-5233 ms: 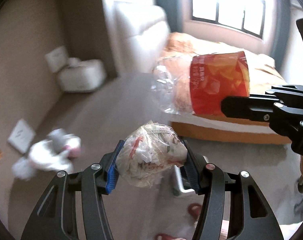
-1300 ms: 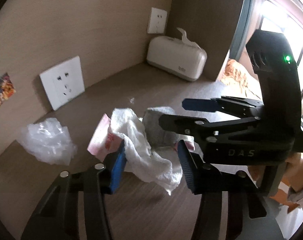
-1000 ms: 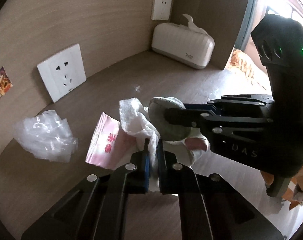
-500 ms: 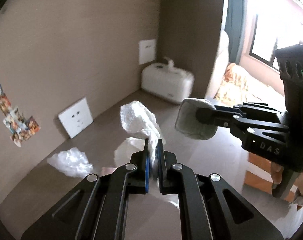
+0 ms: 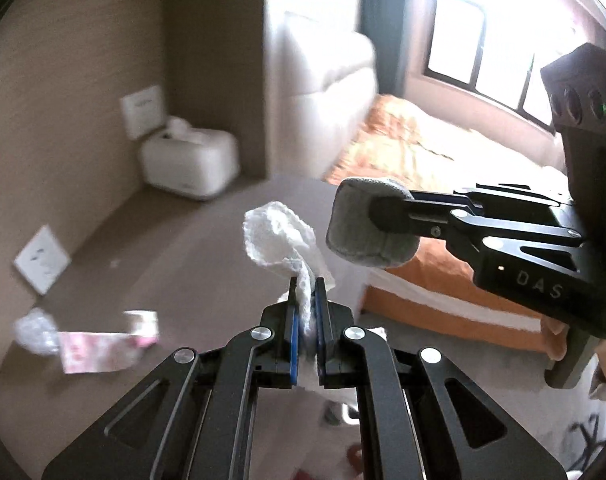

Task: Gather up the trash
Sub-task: 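Carry both items over the white bin and open both tools to drop them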

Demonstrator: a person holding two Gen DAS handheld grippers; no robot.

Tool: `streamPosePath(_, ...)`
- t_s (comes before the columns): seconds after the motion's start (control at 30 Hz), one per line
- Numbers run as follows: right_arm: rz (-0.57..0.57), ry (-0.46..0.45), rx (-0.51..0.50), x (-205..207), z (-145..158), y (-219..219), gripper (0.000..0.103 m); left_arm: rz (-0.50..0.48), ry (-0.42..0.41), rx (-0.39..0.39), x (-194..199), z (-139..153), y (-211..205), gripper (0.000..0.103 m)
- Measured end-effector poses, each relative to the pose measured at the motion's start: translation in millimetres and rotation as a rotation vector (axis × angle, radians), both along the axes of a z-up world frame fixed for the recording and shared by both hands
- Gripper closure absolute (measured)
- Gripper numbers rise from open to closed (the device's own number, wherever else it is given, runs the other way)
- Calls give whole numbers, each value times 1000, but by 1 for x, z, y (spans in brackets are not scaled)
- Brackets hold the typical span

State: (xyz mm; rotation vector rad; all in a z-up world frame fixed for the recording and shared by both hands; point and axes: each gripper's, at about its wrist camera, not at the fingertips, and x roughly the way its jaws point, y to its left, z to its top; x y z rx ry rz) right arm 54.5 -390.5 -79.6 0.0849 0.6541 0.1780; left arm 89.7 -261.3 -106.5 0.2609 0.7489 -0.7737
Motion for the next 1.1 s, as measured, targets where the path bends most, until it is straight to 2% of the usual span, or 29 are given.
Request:
streamPosePath(0.23, -109, 66, 32, -49, -34, -46, 93, -122, 51, 52, -35, -35, -59, 97)
streamPosePath(0.47, -205, 171, 55, -86, -97, -83, 92, -205, 173, 135, -60, -110, -108, 97)
streamPosePath(0.67, -265, 257, 97, -101, -175, -111, 92, -261, 261, 215, -69, -198, -149, 97)
streamPosePath(0.87, -321, 340, 135, -105, -269, -137, 92, -305, 302, 279, -77, -288, -185, 97)
streamPosePath(1.1, -346, 412, 159, -106, -367, -150, 92, -341, 349, 347, -87, -390, -204, 97)
